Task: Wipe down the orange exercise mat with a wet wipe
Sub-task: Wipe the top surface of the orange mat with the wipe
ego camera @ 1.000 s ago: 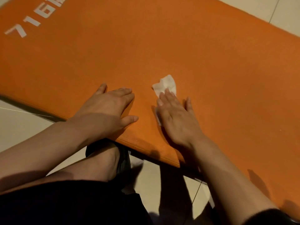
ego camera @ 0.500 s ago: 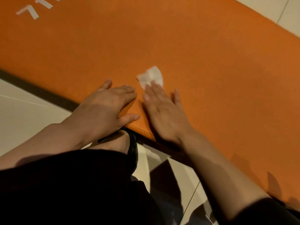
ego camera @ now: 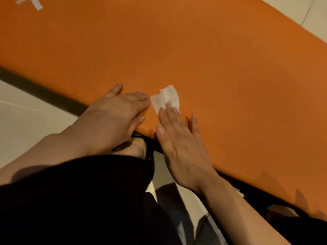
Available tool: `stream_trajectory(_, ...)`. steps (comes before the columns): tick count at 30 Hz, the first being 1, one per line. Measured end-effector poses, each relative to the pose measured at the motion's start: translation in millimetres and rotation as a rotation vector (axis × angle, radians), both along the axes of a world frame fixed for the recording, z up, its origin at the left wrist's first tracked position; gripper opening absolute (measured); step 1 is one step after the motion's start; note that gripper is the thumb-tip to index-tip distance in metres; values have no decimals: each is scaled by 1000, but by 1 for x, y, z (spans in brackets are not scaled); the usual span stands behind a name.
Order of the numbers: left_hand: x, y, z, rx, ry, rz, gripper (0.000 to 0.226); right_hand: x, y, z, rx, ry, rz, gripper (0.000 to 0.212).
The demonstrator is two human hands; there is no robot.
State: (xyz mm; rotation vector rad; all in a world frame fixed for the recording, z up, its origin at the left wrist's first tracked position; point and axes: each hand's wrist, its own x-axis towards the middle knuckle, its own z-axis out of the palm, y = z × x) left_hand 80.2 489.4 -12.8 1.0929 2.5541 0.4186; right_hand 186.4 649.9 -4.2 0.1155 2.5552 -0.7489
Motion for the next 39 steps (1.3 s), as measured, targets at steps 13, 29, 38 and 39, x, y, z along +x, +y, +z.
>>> stream_trajectory(13,1,-8,9,-20,67,175,41,-35,-42,-2,-40,51,54,81)
stream_trajectory(29,-1,18,5,46,-73,-148,58,39,-6,-2,9,152,-60,66)
stream_trajectory(38,0,52,-7,99,-103,-335,49,69,-28,-13,101,211,-394,69)
stream_trajectory(39,1,52,-7,102,-101,-341,48,68,-27,-12,98,209,-347,69)
